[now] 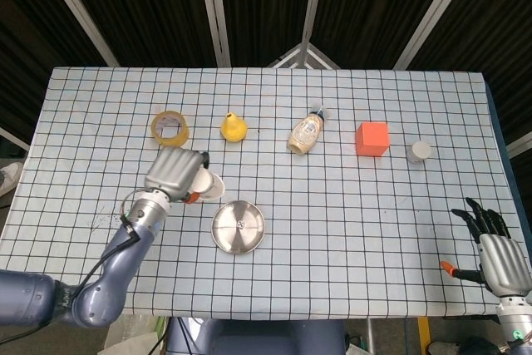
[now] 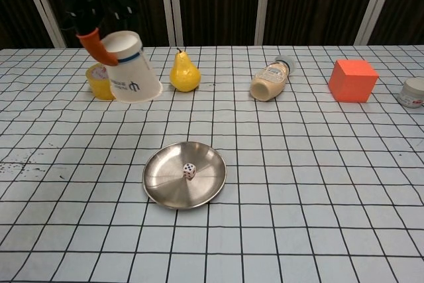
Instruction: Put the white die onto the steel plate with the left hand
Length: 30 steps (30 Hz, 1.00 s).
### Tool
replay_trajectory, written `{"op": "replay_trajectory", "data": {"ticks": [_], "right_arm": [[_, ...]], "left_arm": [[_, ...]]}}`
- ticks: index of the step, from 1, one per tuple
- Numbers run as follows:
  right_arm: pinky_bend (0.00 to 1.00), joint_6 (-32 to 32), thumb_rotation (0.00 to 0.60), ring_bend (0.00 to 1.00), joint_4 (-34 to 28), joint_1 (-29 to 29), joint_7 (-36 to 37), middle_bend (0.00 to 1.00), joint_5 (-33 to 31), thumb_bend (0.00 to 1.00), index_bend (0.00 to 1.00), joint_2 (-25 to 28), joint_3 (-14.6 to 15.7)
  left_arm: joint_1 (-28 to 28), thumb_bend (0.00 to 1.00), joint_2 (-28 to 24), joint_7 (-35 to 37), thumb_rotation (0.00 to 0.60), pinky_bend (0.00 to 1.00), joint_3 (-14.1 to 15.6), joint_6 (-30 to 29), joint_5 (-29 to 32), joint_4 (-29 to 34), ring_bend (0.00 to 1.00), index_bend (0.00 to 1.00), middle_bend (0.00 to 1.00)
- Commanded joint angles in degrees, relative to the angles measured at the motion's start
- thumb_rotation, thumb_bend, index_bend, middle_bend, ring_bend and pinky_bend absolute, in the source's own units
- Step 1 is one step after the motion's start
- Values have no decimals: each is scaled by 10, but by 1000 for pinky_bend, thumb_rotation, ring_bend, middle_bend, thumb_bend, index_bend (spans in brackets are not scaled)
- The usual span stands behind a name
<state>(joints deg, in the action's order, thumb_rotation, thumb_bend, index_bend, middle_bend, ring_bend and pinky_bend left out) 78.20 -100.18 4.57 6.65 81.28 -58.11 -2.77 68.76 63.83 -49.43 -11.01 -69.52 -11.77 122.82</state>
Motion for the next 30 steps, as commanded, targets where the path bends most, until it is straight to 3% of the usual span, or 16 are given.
{"op": "replay_trajectory", "data": {"ticks": [1,6,11,24,27,30], "right_arm": [[0,2,600,97,-2,-1,-2,33,3,143,199,0,0],[0,1,600,97,-4,0,-7,33,4,143,199,-1,1],[0,-1,600,97,-3,1,-10,33,0,143,199,-2,1],[0,-1,600,97,-2,0,-8,33,-4,143,199,0,0],[0,-1,600,97,-1,0,-6,33,-4,143,204,1,0],[0,0,600,97,-1,-1,-4,33,-3,143,208,2,0]], "left_arm": [[-40,437,-30,28,600,688,34,19,-20,-19,649,500,533],[-70,437,-33,45,600,688,72,66,-50,-75,649,502,534],[-83,437,4,30,600,688,108,83,-72,-153,649,502,534],[-92,438,108,41,600,688,109,104,-85,-253,649,500,533],[-96,435,124,53,600,688,104,109,-92,-266,646,470,524],[-99,360,132,65,600,680,98,114,-98,-272,632,384,476]]}}
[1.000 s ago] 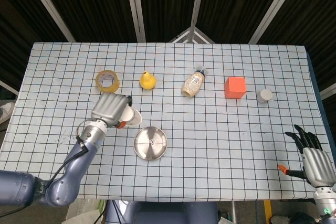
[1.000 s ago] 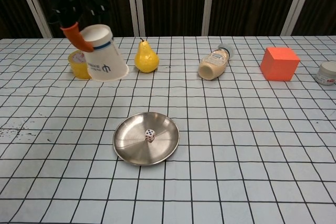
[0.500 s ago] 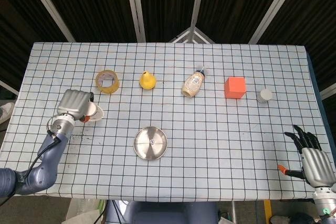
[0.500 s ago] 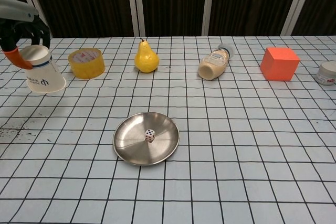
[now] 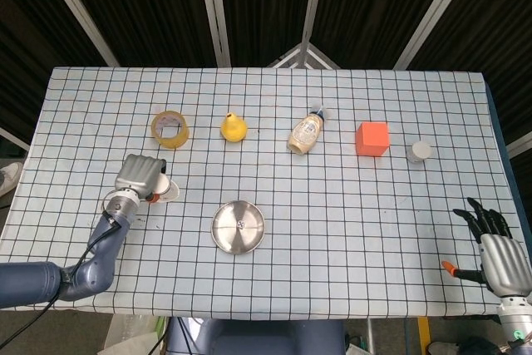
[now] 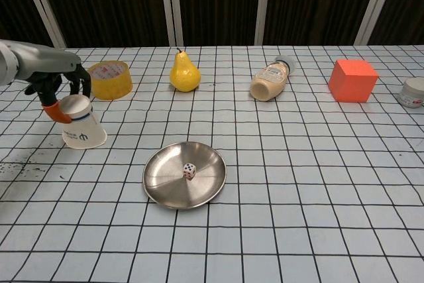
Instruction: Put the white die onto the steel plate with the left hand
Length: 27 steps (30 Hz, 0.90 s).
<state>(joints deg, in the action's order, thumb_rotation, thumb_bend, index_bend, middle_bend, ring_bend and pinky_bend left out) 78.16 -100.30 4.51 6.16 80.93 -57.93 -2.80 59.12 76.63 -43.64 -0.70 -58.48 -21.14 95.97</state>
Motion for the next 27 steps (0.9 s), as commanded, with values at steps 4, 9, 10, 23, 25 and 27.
{"op": "replay_trajectory", "data": {"ticks": [4,9,10,23,25,27], "right_arm": [[0,-1,600,97,0,1,1,33,1,143,213,0,0],[0,-1,600,97,1,2,1,33,2,143,214,-1,0],[0,-1,600,97,1,1,1,33,2,143,213,-1,0],[0,-13,600,97,-3,8,-11,33,-1,144,227,-10,0],[0,-11,600,97,-3,7,-5,33,-1,144,227,-8,-1],[0,-9,600,97,-3,7,-1,33,0,143,227,-7,-1]], "left_arm": [[-3,250,-10,8,600,670,-9,1,-5,9,616,290,320],[-6,202,-44,8,600,669,-12,-8,-1,47,608,199,176],[-8,195,-50,10,600,669,-13,-8,-1,54,608,184,155],[-62,142,-214,57,600,683,5,-36,-108,228,602,152,106],[-110,142,-250,84,600,687,25,-82,-210,274,604,172,145],[-185,142,-269,120,600,686,66,-155,-357,295,605,192,170]]}}
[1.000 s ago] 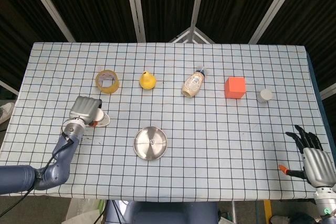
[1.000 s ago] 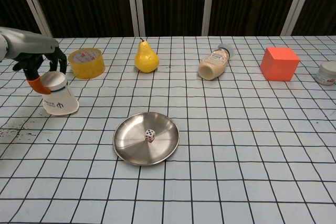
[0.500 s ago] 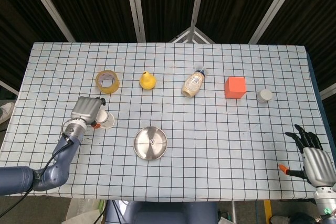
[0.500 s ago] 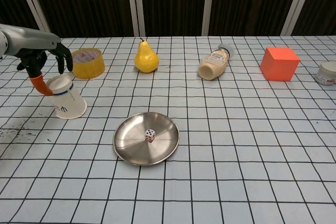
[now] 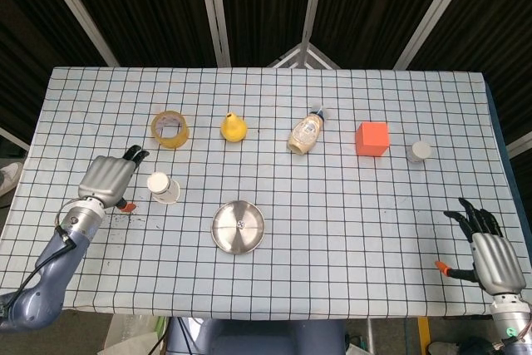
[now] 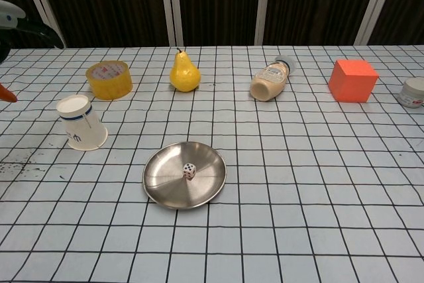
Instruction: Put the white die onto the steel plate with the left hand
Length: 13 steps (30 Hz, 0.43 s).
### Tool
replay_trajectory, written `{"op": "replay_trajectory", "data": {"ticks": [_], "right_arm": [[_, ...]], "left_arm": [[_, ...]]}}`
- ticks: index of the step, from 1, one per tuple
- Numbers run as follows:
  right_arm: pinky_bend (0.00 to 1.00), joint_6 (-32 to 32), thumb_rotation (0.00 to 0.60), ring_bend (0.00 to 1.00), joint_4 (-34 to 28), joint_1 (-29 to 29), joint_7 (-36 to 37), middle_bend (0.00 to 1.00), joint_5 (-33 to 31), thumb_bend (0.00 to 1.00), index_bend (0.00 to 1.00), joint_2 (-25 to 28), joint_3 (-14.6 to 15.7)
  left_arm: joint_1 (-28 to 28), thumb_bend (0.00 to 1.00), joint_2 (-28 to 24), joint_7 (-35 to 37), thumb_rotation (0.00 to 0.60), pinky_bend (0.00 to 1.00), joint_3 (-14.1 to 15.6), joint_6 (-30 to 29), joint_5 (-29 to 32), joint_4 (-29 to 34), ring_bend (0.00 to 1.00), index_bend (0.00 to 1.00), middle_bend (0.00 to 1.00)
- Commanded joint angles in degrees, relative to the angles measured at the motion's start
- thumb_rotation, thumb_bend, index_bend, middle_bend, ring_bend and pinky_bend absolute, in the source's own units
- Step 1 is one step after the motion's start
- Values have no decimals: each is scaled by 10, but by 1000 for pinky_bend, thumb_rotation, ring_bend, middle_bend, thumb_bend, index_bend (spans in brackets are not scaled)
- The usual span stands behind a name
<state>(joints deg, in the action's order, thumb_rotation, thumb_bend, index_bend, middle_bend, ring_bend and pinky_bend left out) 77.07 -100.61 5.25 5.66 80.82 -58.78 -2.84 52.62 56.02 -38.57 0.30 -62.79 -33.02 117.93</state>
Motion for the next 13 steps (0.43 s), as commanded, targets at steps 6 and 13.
{"op": "replay_trajectory", "data": {"ticks": [6,13], "right_arm": [[0,9,600,97,-4,-2,-1,33,21,143,228,0,6],[0,34,600,97,-4,-8,-29,33,31,144,227,-9,4]], "left_arm": [[-340,177,32,204,600,494,151,-340,-537,-117,439,268,187],[-414,193,96,243,600,172,141,-354,-496,-225,134,225,111]]}}
